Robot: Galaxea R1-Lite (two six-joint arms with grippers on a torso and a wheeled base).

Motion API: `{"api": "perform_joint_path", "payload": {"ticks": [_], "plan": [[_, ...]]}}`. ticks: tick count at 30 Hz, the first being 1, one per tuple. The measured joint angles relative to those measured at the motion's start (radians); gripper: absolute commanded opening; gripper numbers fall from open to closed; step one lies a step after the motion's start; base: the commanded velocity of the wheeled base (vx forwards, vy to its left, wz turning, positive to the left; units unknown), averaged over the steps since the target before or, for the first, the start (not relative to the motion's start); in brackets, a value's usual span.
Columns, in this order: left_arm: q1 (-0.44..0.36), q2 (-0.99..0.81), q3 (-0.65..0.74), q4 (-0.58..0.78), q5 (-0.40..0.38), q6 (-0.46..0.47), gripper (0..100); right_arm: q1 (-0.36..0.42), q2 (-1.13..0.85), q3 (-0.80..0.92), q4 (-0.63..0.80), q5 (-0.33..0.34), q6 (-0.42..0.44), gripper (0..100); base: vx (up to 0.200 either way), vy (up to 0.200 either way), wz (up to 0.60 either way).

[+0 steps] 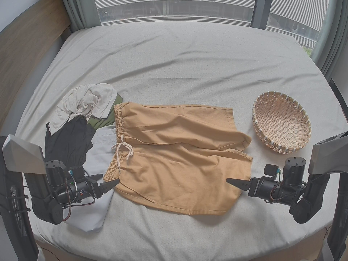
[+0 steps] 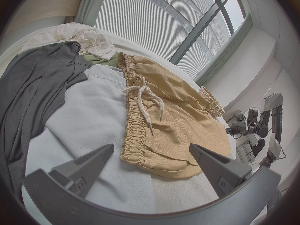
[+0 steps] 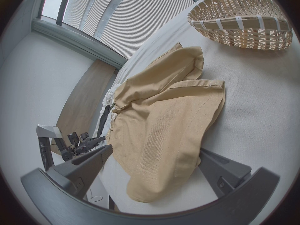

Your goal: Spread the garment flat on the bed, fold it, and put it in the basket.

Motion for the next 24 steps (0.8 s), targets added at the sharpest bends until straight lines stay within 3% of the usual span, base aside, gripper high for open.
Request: {"api": "perform_joint_path", "payload": {"ticks": [11, 17, 24], "plan": [[-0.002, -0.001, -0.002, 0.0, 0.001, 0.0, 100, -0.025, -0.146, 0.137, 0.0, 0.03, 0.031, 100, 0.0, 0.0, 0.0], [-0.003, -0.001, -0.002, 0.0, 0.001, 0.0, 100, -0.097, -0.168, 0.172, 0.003, 0.021, -0.09, 100, 0.0, 0.0, 0.0], [-0.004, 0.005, 0.007, 0.0, 0.003, 0.0, 100, -0.13, -0.125, 0.193, -0.001, -0.057, -0.173, 100, 0.0, 0.0, 0.0]]}}
